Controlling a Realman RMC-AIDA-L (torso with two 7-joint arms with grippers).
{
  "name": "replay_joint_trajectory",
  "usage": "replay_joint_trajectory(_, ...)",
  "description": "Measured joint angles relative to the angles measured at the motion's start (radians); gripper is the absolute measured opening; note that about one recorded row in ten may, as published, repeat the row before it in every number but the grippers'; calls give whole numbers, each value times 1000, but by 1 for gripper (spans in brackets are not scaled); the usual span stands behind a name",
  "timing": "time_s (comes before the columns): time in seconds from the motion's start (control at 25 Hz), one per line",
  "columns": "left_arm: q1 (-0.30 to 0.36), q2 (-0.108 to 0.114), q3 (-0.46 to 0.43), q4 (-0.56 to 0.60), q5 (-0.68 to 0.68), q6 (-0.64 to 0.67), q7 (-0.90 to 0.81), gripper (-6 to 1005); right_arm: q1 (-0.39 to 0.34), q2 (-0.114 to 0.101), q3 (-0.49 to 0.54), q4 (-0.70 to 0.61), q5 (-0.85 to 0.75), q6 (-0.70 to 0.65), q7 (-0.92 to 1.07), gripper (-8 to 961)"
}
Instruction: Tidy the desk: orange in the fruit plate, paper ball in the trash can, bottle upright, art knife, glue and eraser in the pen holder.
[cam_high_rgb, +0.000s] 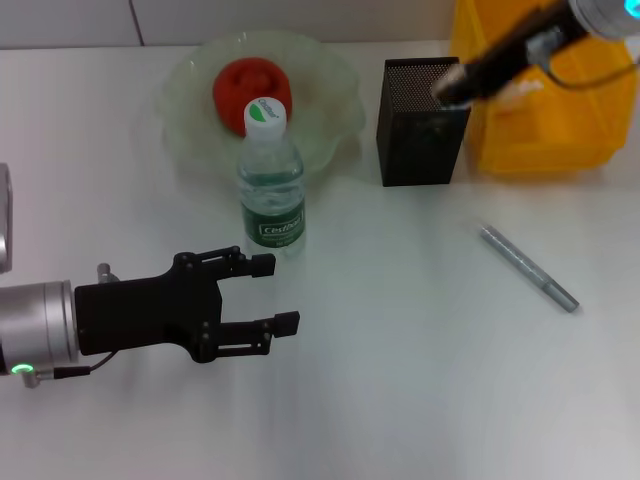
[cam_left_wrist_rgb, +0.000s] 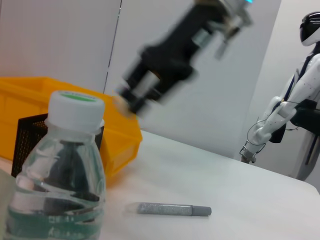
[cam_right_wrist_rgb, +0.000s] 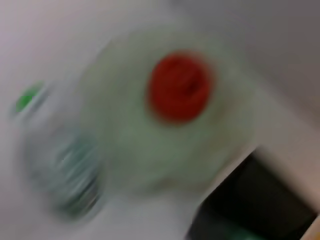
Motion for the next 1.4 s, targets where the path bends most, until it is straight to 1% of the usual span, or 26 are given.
replay_joint_trajectory(0.04, -1, -1, 0, 0, 0, 1, 0, 797, 34, -2, 13, 85, -3, 93, -8, 399)
replay_joint_trajectory(0.08, -1, -1, 0, 0, 0, 1, 0, 797, 34, -2, 13, 85, -3, 93, -8, 399)
replay_joint_trajectory(0.12, -1, -1, 0, 0, 0, 1, 0, 797, 44, -2, 12, 117, -4, 125, -8, 399)
replay_joint_trajectory(0.2, -2, -1, 0, 0, 0, 2, 0, 797, 70, -2, 9, 202, -5, 200, -10, 413)
replay_joint_trajectory(0.24, -2, -2, 0, 0, 0, 3, -1, 797, 91, -1, 8, 275, -6, 258, -11, 420)
replay_joint_trajectory(0.4, -2, -3, -2, 0, 0, 4, -2, 797, 109, 0, 6, 325, -4, 302, -16, 448)
replay_joint_trajectory(0.48, -3, -3, -3, 0, 0, 5, -3, 797, 108, 1, 1, 323, -3, 309, -17, 463)
replay_joint_trajectory(0.68, -3, -3, -4, 0, 0, 6, -3, 797, 90, 2, 3, 266, 2, 268, -18, 498)
replay_joint_trajectory(0.8, -2, -2, -6, 1, 0, 11, -3, 797, 48, 4, 4, 138, 3, 154, -12, 519)
replay_joint_trajectory(0.84, -1, -1, -7, 2, 0, 12, -4, 797, 6, 3, 1, 21, 5, 36, -5, 556)
replay_joint_trajectory(0.88, 0, 0, -8, 4, 0, 13, -7, 797, 6, 3, 1, 21, 5, 36, -5, 592)
replay_joint_trajectory(0.96, 1, 2, -9, 6, 0, 14, -11, 797, -38, 4, -1, -78, 5, -91, 2, 665)
replay_joint_trajectory(1.0, 3, 2, -9, 7, 0, 14, -13, 797, -56, 3, -1, -107, 5, -134, 6, 702)
replay_joint_trajectory(1.04, 3, 3, -9, 7, 0, 15, -14, 797, -105, 4, -11, -136, 5, -194, 13, 702)
replay_joint_trajectory(1.08, 3, 3, -8, 7, 0, 14, -14, 797, -105, 4, -11, -136, 5, -194, 13, 701)
replay_joint_trajectory(1.12, 3, 3, -6, 6, 0, 13, -14, 797, -148, 5, -43, -115, 1, -189, 17, 701)
replay_joint_trajectory(1.16, 3, 3, -3, 6, 0, 10, -14, 797, -148, 5, -43, -115, 1, -189, 17, 700)
replay_joint_trajectory(1.2, 1, 3, -1, 6, 0, 9, -14, 797, -165, 5, -62, -90, -3, -168, 18, 700)
replay_joint_trajectory(1.24, -2, 3, -1, 4, 0, 9, -14, 797, -186, 5, -90, -35, -6, -121, 18, 699)
replay_joint_trajectory(1.28, -2, 3, -1, 4, 0, 9, -14, 797, -186, 5, -90, -35, -6, -121, 18, 698)
replay_joint_trajectory(1.32, -5, 3, 0, 4, 0, 9, -14, 797, -194, 5, -103, 26, -7, -72, 18, 698)
replay_joint_trajectory(1.36, -6, 4, 0, 4, 0, 9, -14, 797, -194, 5, -103, 26, -7, -72, 18, 696)
replay_joint_trajectory(1.4, -7, 3, 0, 5, 0, 9, -14, 797, -195, 5, -106, 52, -7, -51, 18, 694)
